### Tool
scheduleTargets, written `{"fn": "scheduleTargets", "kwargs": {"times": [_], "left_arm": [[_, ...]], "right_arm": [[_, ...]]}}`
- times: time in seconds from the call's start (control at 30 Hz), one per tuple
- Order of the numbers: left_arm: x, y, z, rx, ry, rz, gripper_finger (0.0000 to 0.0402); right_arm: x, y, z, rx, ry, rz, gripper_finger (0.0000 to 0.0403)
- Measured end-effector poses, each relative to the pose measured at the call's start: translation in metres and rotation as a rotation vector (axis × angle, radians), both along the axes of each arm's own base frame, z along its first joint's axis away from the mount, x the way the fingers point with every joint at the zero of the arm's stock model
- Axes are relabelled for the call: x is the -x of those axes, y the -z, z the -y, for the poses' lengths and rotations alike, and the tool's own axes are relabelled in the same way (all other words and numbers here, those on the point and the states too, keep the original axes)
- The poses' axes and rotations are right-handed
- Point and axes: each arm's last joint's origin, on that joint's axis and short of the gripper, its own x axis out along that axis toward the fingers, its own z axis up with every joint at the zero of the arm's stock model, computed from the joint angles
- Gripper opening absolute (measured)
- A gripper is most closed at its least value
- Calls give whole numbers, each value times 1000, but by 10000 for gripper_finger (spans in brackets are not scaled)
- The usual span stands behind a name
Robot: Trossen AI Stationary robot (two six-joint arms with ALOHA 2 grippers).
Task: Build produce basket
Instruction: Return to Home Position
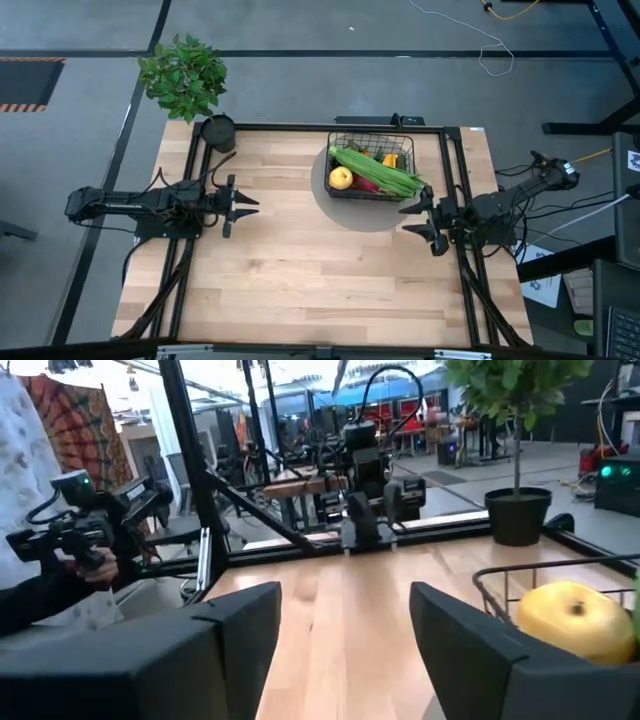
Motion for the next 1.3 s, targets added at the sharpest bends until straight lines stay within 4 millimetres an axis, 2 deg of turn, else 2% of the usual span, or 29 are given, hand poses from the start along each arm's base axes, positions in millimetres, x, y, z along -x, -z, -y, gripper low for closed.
{"fn": "scheduleTargets", "kwargs": {"times": [0.5,0.8,1.0,1.3], "left_arm": [[0,0,0,0,1,0,98],[0,0,0,1,0,-1,98],[0,0,0,1,0,-1,98],[0,0,0,2,5,-2,98]], "right_arm": [[25,9,15,-2,33,-9,220],[25,12,14,2,34,-40,220],[22,24,13,40,34,-68,220],[21,24,16,38,97,-17,220]]}}
